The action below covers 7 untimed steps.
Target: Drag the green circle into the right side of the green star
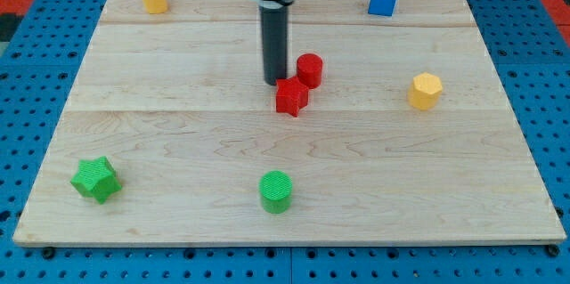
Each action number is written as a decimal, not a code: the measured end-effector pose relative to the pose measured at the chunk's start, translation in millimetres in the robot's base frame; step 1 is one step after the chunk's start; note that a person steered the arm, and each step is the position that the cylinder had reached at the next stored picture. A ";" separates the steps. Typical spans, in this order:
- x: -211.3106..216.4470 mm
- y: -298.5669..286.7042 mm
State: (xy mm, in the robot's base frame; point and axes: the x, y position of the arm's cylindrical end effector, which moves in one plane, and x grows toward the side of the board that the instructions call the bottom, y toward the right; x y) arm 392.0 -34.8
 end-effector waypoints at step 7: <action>194.7 51.8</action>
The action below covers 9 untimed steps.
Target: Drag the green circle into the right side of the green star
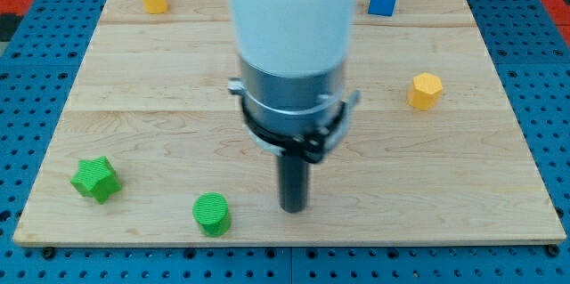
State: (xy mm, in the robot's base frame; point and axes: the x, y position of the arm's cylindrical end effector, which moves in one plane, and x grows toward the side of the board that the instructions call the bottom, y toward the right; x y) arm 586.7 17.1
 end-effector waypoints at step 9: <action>-49.5 -185.6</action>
